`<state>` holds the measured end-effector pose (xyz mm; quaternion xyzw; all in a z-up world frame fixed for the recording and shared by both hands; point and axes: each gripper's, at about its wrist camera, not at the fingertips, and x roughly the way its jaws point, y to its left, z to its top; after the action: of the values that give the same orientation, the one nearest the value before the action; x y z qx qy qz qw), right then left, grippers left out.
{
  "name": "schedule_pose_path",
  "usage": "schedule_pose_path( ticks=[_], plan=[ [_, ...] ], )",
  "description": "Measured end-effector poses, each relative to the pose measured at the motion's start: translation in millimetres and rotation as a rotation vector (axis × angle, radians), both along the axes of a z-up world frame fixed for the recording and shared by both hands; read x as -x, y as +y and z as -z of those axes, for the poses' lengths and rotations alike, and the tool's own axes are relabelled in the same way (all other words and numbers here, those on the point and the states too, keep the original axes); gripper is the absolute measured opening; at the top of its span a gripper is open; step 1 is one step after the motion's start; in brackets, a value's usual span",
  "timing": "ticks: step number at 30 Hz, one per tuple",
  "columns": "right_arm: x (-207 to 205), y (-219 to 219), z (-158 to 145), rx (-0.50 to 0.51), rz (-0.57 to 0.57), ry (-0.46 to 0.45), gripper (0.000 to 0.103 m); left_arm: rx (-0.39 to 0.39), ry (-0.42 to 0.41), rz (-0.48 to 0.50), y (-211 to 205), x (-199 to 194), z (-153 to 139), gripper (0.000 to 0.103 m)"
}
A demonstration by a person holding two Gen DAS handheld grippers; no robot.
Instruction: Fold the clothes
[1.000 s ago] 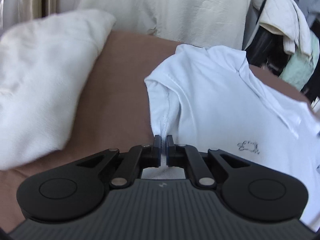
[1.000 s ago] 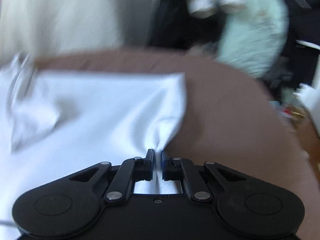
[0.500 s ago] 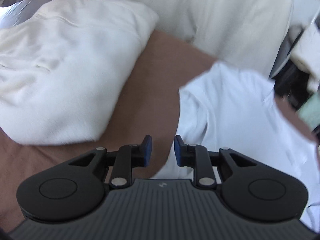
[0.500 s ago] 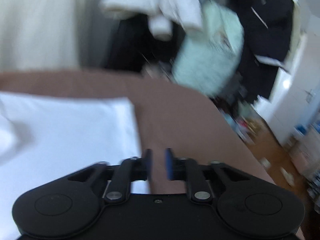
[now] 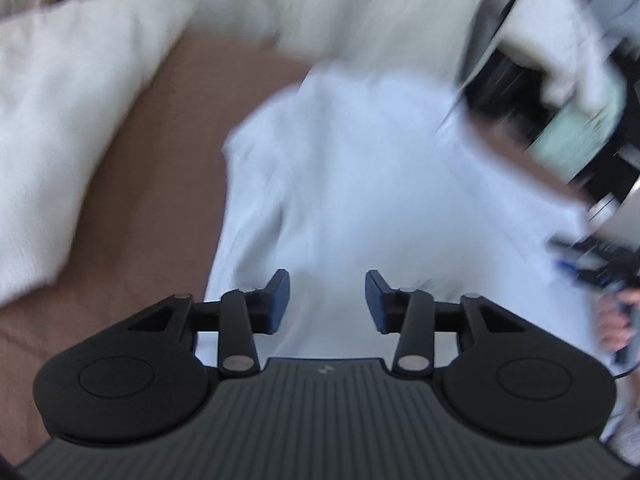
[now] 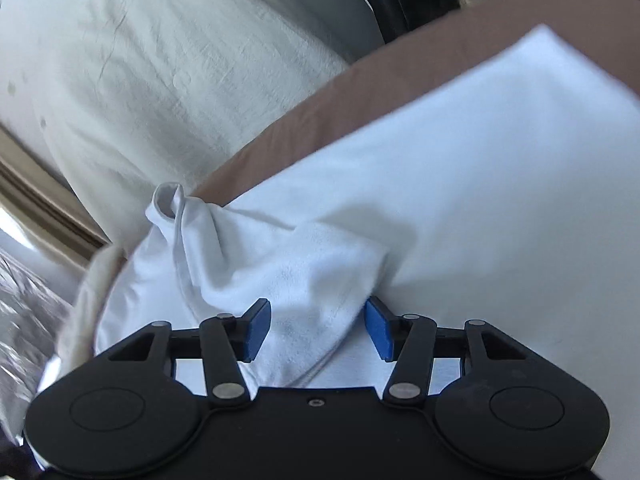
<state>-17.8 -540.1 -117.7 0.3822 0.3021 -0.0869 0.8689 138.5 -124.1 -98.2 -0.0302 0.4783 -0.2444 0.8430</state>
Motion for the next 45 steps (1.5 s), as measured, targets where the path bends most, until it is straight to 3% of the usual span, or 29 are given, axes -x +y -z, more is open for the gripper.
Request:
schedule_pose_path(
  ticks=[1, 2, 3, 4, 6, 10, 12, 13, 15, 18, 20, 21, 24, 27, 29, 32, 33, 35, 37, 38, 39, 41, 45],
  plan=[
    [-3, 2, 2, 0.033, -0.006, -0.018, 0.051, -0.045, 0.017, -0.002, -4, -3, 6, 0.041],
    [-9, 4, 0, 0.083, -0.033, -0.038, 0.03, -0.045, 0.005, 0.001, -6, -3, 6, 0.041],
    [-13, 17, -5, 0.121, -0.065, -0.054, 0.015, -0.047, 0.0, -0.002, -7, -3, 3, 0.041],
    [-14, 17, -12, 0.134, -0.094, -0.07, 0.01, -0.052, 0.0, -0.003, -8, -3, -1, 0.041],
    [-10, 23, -33, 0.161, -0.093, -0.141, 0.01, -0.045, -0.039, 0.003, -7, 3, -9, 0.041],
    [8, 71, -103, 0.304, -0.186, -0.337, 0.01, 0.023, -0.12, 0.02, -3, 16, -29, 0.041],
    [15, 106, -128, 0.338, -0.308, -0.41, 0.01, 0.075, -0.142, 0.015, -2, 18, -40, 0.042],
    [17, 120, -133, 0.265, -0.396, -0.434, 0.01, 0.088, -0.151, 0.009, -1, 19, -45, 0.042],
    [12, 151, -119, -0.054, -0.628, -0.415, 0.009, 0.071, -0.177, 0.002, 1, 24, -50, 0.042],
    [23, 221, -89, 0.149, -0.829, -0.252, 0.009, 0.056, -0.193, 0.009, 3, 30, -50, 0.042],
    [24, 248, -70, 0.336, -0.884, -0.112, 0.009, 0.101, -0.157, 0.005, 9, 36, -48, 0.042],
    [24, 250, -63, 0.361, -0.889, -0.095, 0.009, 0.132, -0.139, 0.007, 12, 37, -47, 0.042],
    [20, 234, -59, 0.264, -0.844, -0.117, 0.009, 0.221, -0.081, 0.026, 10, 32, -43, 0.046],
    [26, 215, -66, 0.182, -0.777, -0.187, 0.009, 0.255, -0.038, 0.029, 7, 37, -41, 0.05],
    [32, 218, -71, 0.227, -0.742, -0.227, 0.009, 0.284, 0.001, 0.043, 7, 41, -40, 0.053],
    [37, 234, -78, 0.32, -0.778, -0.223, 0.009, 0.329, 0.06, 0.025, 15, 50, -41, 0.053],
    [37, 234, -78, 0.222, -0.792, -0.232, 0.009, 0.363, 0.091, 0.013, 19, 51, -40, 0.052],
    [36, 243, -76, 0.127, -0.808, -0.249, 0.009, 0.476, 0.186, -0.025, 30, 53, -32, 0.05],
    [37, 265, -79, 0.249, -0.838, -0.227, 0.009, 0.564, 0.277, -0.053, 39, 56, -22, 0.052],
    [37, 277, -79, 0.318, -0.852, -0.215, 0.01, 0.566, 0.294, -0.064, 41, 57, -18, 0.055],
    [37, 288, -79, 0.386, -0.865, -0.204, 0.01, 0.554, 0.305, -0.073, 41, 58, -15, 0.058],
    [37, 298, -76, 0.398, -0.882, -0.193, 0.01, 0.493, 0.326, -0.078, 38, 56, -7, 0.068],
    [41, 307, -73, 0.483, -0.855, -0.153, 0.01, 0.469, 0.34, -0.113, 37, 49, 1, 0.068]
  ],
)
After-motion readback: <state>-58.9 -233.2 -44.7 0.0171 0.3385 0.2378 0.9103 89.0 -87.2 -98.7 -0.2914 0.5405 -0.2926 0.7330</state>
